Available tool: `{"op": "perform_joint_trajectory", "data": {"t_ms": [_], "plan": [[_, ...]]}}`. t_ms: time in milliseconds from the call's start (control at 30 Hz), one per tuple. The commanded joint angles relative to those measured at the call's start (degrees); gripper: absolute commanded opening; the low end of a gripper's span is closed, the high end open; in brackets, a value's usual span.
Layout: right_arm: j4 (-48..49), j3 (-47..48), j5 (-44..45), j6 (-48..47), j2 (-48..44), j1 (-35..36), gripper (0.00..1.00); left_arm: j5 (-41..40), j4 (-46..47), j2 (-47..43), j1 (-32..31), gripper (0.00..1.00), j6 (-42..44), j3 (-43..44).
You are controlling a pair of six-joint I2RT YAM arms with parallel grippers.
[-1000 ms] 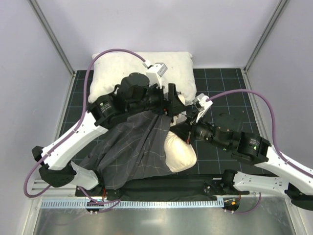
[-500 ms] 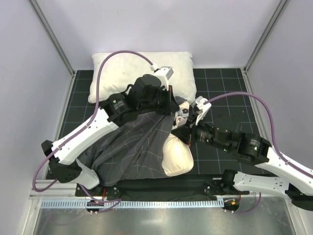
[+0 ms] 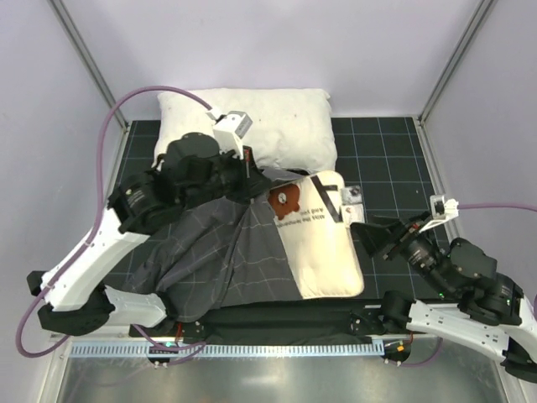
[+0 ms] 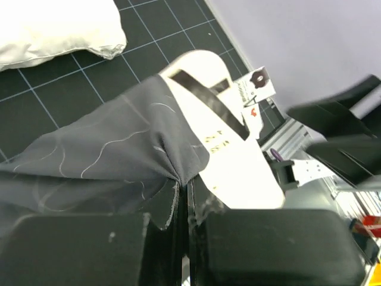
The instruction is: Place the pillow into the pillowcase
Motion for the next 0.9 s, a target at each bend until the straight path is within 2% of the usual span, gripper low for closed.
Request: {"op": "perform_joint_trajectory", "data": {"t_ms": [0, 200, 267, 467, 633, 733, 800, 867], "plan": [[-6.51, -0.64, 8.36, 2.94, 3.59, 0.24, 0.86, 3.01, 2.05, -4.99, 0.07, 0.0, 1.0, 2.46], [-9.68, 1.73, 11.69, 5.31, 15.0, -0.2, 0.91, 1.88, -0.49, -8.24, 0.07, 0.0, 1.36, 3.7], [-9.16, 1.13, 11.53, 5.67, 15.55, -3.09, 0.94, 1.09, -1.28, -8.77, 0.16, 0.0, 1.7, 3.78], [-1.6, -4.06, -0.33, 3.03, 7.39, -15.38, 0.95, -6.29, -5.5, -10.53, 0.16, 0.0, 3.55, 5.54], [-2.12, -2.05, -1.57, 1.8, 5.09, -16.37, 0.95, -8.76, -7.17, -11.67, 0.16, 0.0, 3.99, 5.98], [-8.09, 3.13, 2.3, 1.37, 12.19, -16.46, 0.95, -8.67, -7.53, -12.64, 0.16, 0.0, 3.73, 6.86], [-8.81, 4.9, 1.34, 0.92, 17.62, -17.42, 0.95, -8.58, -8.05, -13.96, 0.16, 0.0, 3.64, 7.91], [-6.62, 3.16, -2.96, 0.22, 18.89, -20.75, 0.95, -9.37, -8.84, -14.92, 0.16, 0.0, 3.73, 8.88]]}}
